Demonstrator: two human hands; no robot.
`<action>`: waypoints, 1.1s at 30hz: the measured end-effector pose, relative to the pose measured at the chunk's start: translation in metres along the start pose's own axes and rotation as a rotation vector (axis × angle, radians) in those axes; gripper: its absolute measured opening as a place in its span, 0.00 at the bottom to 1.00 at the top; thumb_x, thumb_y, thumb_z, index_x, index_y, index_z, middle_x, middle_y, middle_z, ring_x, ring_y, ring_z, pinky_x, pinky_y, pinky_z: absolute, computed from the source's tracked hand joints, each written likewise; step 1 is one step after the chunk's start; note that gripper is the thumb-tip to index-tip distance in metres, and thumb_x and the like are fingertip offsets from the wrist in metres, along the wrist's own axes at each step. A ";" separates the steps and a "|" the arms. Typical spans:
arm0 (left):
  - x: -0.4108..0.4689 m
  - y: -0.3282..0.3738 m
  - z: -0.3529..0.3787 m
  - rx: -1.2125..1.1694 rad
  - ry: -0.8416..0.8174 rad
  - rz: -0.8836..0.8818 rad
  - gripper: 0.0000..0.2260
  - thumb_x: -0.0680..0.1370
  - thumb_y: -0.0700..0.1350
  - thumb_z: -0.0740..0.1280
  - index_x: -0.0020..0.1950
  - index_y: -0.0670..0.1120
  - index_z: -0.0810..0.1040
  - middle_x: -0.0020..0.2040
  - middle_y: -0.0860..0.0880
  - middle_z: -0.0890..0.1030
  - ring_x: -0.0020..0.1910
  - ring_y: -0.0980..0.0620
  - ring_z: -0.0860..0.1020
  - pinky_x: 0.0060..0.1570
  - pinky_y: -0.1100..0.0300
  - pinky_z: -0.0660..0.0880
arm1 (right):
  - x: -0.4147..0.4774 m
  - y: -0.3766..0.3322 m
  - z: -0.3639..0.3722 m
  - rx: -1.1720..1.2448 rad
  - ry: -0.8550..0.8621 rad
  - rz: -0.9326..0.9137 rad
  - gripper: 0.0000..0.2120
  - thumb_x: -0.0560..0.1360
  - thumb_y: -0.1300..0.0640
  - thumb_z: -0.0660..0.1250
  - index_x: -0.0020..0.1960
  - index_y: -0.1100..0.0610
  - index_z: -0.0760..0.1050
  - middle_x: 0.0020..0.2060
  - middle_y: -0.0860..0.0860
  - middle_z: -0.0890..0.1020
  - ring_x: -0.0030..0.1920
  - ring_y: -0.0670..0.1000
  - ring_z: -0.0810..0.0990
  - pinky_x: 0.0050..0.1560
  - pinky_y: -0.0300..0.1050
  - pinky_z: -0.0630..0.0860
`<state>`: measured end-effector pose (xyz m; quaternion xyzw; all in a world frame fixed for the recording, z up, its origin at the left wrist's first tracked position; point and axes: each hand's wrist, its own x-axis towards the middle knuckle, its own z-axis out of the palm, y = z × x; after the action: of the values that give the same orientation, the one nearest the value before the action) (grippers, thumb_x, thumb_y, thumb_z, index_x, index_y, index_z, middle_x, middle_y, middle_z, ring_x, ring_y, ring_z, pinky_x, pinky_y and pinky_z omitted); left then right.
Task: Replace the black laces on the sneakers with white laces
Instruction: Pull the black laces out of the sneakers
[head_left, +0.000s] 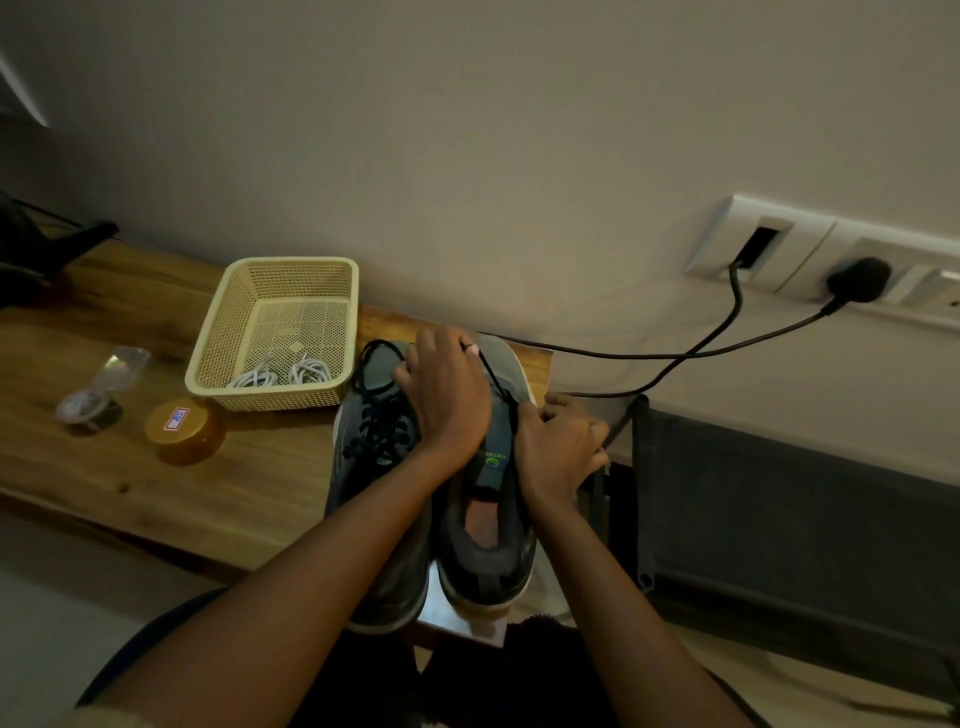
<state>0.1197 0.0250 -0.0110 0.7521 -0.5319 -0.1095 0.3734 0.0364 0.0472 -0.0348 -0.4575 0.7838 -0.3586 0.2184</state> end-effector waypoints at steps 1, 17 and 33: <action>-0.001 0.001 0.000 -0.066 0.010 -0.058 0.04 0.82 0.44 0.57 0.50 0.46 0.70 0.55 0.47 0.73 0.59 0.48 0.68 0.59 0.55 0.55 | -0.001 0.000 0.000 -0.004 -0.006 -0.005 0.10 0.75 0.54 0.65 0.45 0.60 0.81 0.61 0.47 0.76 0.63 0.52 0.64 0.63 0.51 0.56; 0.049 0.007 -0.052 -1.053 -0.217 -0.269 0.07 0.81 0.40 0.60 0.56 0.40 0.75 0.41 0.50 0.84 0.35 0.58 0.79 0.33 0.68 0.72 | 0.039 -0.041 -0.009 -0.173 -0.362 -0.363 0.14 0.70 0.47 0.68 0.53 0.51 0.80 0.47 0.53 0.82 0.53 0.56 0.78 0.57 0.56 0.73; 0.073 -0.016 -0.070 -0.838 0.242 -0.424 0.10 0.80 0.45 0.63 0.52 0.45 0.82 0.43 0.48 0.82 0.41 0.50 0.80 0.37 0.59 0.76 | 0.043 -0.051 0.016 0.537 -0.238 0.186 0.13 0.74 0.64 0.63 0.33 0.56 0.65 0.28 0.55 0.74 0.25 0.50 0.74 0.29 0.44 0.71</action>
<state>0.2004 -0.0059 0.0443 0.6363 -0.2298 -0.2997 0.6726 0.0550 -0.0130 -0.0065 -0.3485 0.6686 -0.4753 0.4534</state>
